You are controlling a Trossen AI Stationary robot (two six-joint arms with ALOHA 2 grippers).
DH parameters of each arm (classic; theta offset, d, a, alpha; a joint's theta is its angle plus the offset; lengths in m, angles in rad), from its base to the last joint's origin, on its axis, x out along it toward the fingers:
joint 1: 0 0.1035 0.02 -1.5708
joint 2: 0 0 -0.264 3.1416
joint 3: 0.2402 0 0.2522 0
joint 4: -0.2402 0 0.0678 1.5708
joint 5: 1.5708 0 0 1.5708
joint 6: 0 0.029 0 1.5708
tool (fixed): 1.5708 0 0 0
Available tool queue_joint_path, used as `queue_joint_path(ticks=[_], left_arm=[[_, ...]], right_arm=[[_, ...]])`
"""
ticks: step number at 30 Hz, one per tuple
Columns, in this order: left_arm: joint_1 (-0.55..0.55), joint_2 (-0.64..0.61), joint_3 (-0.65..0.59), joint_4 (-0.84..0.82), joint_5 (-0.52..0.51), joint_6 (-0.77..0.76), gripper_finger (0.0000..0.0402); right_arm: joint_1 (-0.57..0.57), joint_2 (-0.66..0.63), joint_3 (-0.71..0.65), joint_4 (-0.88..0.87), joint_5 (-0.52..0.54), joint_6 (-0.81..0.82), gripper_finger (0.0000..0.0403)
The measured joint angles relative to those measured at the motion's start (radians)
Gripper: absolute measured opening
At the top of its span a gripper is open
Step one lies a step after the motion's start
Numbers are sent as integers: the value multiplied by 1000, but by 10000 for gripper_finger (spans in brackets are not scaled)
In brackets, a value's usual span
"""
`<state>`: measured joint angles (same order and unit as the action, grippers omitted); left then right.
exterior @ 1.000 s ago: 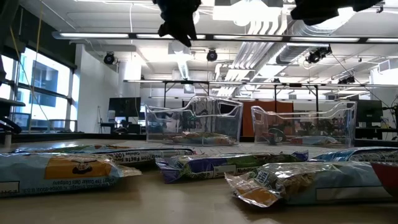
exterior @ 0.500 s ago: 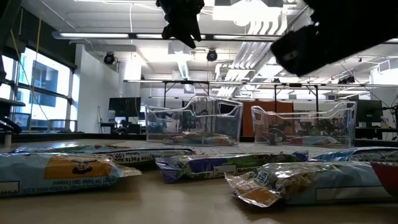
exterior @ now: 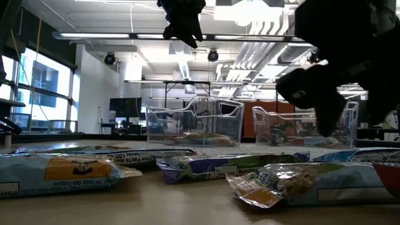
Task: Pick and place Granola Bars by type
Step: Put the blue granola bar into the bottom right transparent bin
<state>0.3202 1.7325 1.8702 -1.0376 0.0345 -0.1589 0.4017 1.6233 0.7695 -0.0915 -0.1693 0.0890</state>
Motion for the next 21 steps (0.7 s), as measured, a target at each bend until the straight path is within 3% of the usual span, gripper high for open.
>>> queue_joint_path(ticks=[7,14,21], left_arm=[[0,0,0,0,0,-3,168],[0,0,1,0,0,-3,168],[0,0,1,0,0,-3,168]], right_arm=[[33,35,-3,34,-1,28,182],[49,26,56,-120,-22,26,181],[68,26,70,-148,-46,-4,181]])
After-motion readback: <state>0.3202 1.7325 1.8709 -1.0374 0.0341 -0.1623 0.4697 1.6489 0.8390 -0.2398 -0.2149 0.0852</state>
